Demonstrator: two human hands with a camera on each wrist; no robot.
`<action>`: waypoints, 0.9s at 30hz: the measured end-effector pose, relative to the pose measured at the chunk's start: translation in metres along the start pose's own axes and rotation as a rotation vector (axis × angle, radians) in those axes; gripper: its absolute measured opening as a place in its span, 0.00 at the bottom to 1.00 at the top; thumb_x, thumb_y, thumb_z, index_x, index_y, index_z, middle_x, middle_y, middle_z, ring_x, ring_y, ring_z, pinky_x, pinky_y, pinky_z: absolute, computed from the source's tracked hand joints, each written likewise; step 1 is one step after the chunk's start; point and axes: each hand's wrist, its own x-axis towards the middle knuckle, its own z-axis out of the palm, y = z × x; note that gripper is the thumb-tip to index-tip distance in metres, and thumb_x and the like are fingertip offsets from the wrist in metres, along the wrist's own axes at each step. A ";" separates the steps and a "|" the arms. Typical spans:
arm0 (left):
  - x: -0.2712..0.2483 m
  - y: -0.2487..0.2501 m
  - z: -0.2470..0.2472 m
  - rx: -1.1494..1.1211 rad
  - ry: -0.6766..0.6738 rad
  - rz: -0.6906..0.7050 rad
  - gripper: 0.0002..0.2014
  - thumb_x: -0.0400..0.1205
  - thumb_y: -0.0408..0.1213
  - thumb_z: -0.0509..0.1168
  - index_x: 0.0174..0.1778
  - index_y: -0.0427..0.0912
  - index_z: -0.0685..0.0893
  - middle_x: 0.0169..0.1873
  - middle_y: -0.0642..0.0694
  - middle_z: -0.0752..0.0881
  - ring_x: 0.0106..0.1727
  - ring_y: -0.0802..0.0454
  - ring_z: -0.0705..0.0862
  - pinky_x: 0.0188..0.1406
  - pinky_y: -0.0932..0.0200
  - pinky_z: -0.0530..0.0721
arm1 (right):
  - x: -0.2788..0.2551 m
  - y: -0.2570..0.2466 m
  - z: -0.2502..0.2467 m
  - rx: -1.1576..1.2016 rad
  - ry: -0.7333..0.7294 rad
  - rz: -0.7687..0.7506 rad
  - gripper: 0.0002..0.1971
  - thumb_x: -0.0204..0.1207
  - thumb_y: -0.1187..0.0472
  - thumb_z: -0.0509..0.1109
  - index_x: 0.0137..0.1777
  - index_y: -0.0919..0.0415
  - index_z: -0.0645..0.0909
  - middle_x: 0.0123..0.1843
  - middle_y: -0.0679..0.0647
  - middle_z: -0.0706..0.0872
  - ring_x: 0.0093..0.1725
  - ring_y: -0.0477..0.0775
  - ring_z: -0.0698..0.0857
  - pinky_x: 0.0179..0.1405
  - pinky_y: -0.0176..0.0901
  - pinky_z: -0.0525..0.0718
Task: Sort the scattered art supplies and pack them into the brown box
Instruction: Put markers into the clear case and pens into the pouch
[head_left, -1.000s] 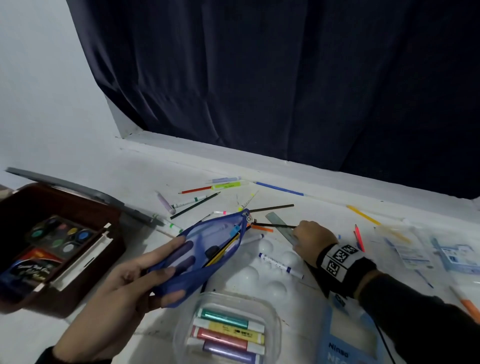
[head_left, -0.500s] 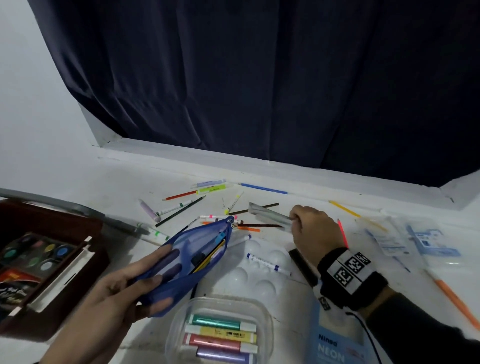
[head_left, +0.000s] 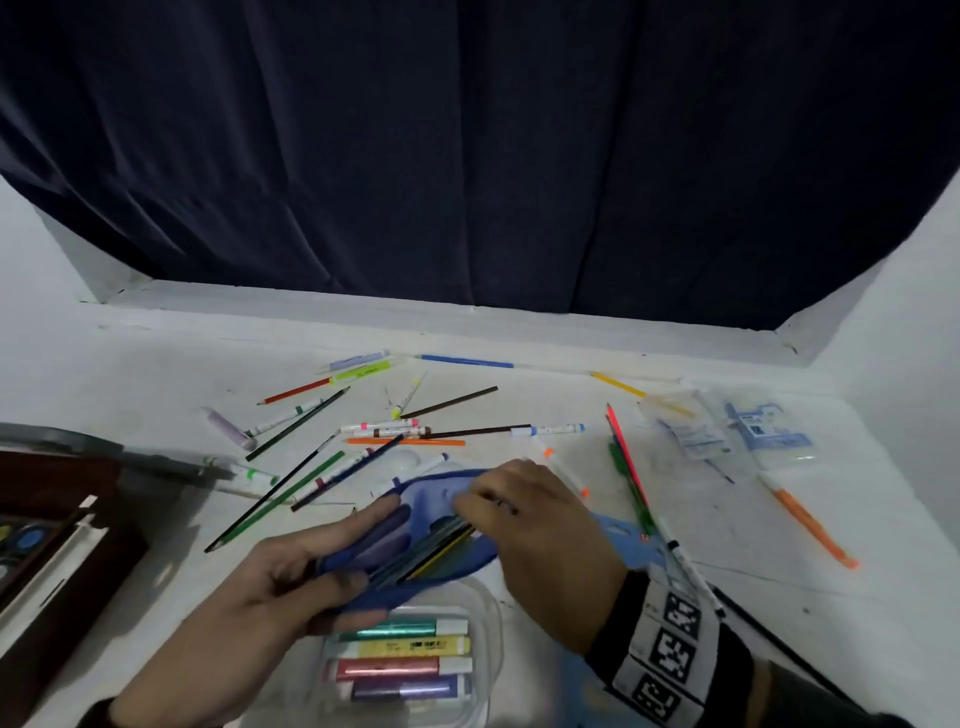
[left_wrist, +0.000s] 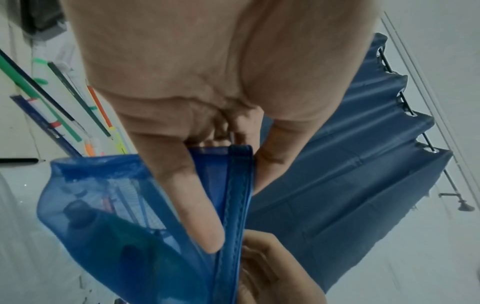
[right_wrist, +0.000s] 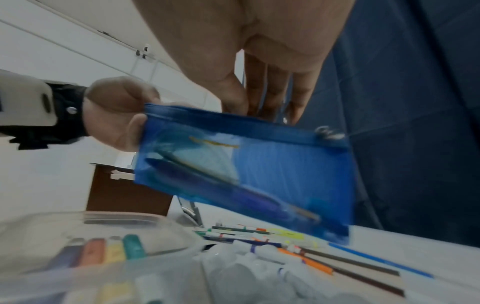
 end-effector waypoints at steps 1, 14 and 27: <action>0.001 0.001 0.003 0.005 -0.006 0.004 0.26 0.71 0.32 0.82 0.62 0.60 0.89 0.67 0.55 0.87 0.66 0.52 0.87 0.51 0.53 0.90 | -0.001 -0.007 0.000 0.014 -0.041 0.009 0.17 0.68 0.69 0.56 0.47 0.58 0.85 0.44 0.53 0.85 0.43 0.56 0.83 0.42 0.46 0.85; -0.008 -0.001 -0.006 -0.039 0.022 0.017 0.30 0.64 0.34 0.83 0.64 0.53 0.89 0.69 0.48 0.86 0.69 0.50 0.85 0.49 0.52 0.91 | -0.023 -0.003 -0.029 0.292 0.164 0.250 0.11 0.77 0.64 0.66 0.58 0.56 0.82 0.53 0.48 0.83 0.54 0.50 0.81 0.54 0.47 0.82; -0.010 -0.008 0.014 -0.066 0.072 0.028 0.24 0.70 0.29 0.78 0.62 0.49 0.91 0.67 0.47 0.87 0.66 0.48 0.87 0.41 0.54 0.92 | -0.065 0.070 0.002 0.202 -0.220 0.600 0.12 0.79 0.58 0.68 0.61 0.53 0.78 0.55 0.49 0.83 0.56 0.53 0.82 0.55 0.49 0.82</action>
